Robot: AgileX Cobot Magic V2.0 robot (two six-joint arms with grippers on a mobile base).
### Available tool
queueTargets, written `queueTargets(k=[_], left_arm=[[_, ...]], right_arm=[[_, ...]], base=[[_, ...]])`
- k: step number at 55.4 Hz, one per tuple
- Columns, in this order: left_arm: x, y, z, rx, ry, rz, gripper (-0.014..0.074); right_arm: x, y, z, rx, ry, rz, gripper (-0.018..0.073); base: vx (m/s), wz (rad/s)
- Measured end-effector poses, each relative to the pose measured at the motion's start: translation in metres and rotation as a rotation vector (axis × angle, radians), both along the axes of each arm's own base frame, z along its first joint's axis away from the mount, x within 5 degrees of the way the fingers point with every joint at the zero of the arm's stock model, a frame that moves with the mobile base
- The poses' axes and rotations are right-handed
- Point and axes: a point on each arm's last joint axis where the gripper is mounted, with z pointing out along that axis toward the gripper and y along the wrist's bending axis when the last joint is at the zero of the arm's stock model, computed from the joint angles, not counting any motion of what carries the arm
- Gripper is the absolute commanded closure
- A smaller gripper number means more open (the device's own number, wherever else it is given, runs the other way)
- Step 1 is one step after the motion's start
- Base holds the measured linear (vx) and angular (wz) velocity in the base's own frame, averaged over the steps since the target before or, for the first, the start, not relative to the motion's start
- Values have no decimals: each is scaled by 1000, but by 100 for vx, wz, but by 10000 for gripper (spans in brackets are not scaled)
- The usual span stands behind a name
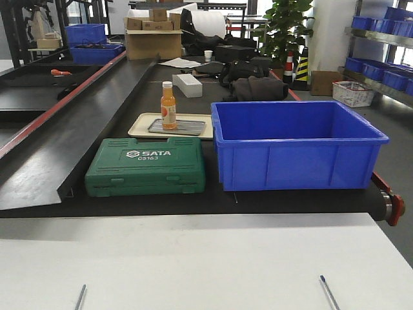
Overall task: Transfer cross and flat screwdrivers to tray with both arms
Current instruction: 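Lower both open grippers toward the two screwdrivers on the white table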
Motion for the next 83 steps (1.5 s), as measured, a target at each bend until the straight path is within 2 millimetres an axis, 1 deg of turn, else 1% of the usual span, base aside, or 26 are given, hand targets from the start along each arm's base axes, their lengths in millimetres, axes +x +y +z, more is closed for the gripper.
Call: queueTargets(k=[44, 52, 58, 65, 67, 70, 72, 75, 78, 80, 83], left_arm=[[0, 0, 0, -1, -5, 0, 594], [0, 1, 12, -16, -129, 10, 594], [-2, 2, 22, -29, -239, 18, 594], [-4, 3, 31, -72, -312, 25, 594], [-5, 4, 37, -102, -327, 26, 594], [-8, 5, 48, -134, -355, 26, 594], [-10, 5, 58, -156, -378, 25, 594], [-14, 6, 76, -174, -408, 21, 594], [-15, 5, 94, -167, -416, 19, 594], [-13, 5, 107, -152, -407, 19, 594], [-5, 4, 128, -120, -379, 20, 594]], right_arm=[[0, 0, 0, 0, 0, 0, 567], [0, 0, 2, -2, -18, 1, 567], [0, 0, 8, -9, -88, 6, 567], [-2, 2, 25, -30, -278, 18, 567], [-3, 2, 31, -36, -325, 20, 567], [-6, 3, 45, -42, -375, 21, 567], [-10, 3, 58, -46, -412, 21, 567], [-16, 3, 89, -52, -467, 19, 567], [-18, 3, 114, -62, -481, 16, 567], [-17, 3, 131, -70, -476, 12, 567], [-9, 2, 155, -77, -444, 9, 567]], base=[[0, 0], [0, 0], [0, 0], [0, 0], [0, 0], [0, 0], [0, -1], [0, -1], [0, -1], [0, 0], [0, 0]])
